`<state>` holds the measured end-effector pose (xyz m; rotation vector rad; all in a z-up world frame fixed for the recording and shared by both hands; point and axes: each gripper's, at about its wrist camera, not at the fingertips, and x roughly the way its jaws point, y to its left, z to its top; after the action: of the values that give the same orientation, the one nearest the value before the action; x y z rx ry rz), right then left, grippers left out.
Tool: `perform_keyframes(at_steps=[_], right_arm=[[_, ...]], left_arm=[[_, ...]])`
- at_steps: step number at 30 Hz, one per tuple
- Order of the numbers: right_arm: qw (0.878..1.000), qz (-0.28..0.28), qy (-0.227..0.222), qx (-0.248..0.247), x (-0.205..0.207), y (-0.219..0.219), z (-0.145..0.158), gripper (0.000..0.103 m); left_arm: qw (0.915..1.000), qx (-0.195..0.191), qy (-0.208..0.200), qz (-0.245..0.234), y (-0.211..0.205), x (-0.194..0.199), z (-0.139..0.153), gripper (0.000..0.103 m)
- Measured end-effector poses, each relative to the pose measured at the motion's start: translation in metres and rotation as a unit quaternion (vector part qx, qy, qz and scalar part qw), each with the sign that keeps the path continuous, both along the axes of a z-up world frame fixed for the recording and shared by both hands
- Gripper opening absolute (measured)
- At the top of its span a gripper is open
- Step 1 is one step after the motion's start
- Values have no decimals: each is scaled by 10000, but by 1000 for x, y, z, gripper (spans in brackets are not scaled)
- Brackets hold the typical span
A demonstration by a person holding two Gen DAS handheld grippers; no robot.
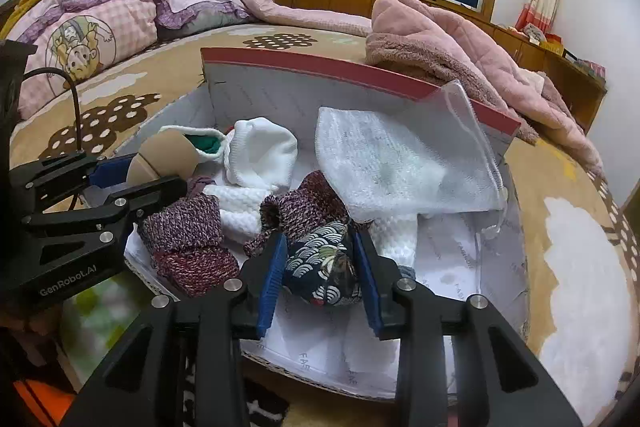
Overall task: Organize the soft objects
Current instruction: 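Lower the beige pad into the shoebox with the left gripper while the right drops the patterned cloth in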
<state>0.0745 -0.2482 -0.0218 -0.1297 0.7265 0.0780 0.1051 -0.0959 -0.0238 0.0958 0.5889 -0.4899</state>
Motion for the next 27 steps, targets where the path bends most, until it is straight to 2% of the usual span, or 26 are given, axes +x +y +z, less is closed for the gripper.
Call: perform_keyframes(at_steps=[7, 11, 18, 20, 21, 24, 27], right_arm=[[9992, -139, 175, 325, 4, -11, -4, 45], [9947, -230, 461, 890, 10, -24, -10, 52], [9980, -361, 234, 461, 4, -19, -5, 67], [9981, -379, 177, 458, 3, -20, -2, 68], [9981, -390, 153, 447, 1, -21, -1, 70], [9986, -381, 29, 378, -3, -23, 4, 82], [9986, -428, -75, 314, -5, -25, 8, 87]], left_arm=[[10000, 8, -12, -8, 0, -1, 0, 41], [10000, 11, -15, -48, -1, -1, 0, 44], [9999, 88, 3, -72, -3, -1, 3, 46], [9999, 144, -54, 46, -5, -2, 5, 70], [9996, 206, -164, 137, -7, -4, 8, 87], [9987, 108, -449, 205, -5, -13, 18, 90], [9984, -6, -495, 278, -3, -14, 26, 91]])
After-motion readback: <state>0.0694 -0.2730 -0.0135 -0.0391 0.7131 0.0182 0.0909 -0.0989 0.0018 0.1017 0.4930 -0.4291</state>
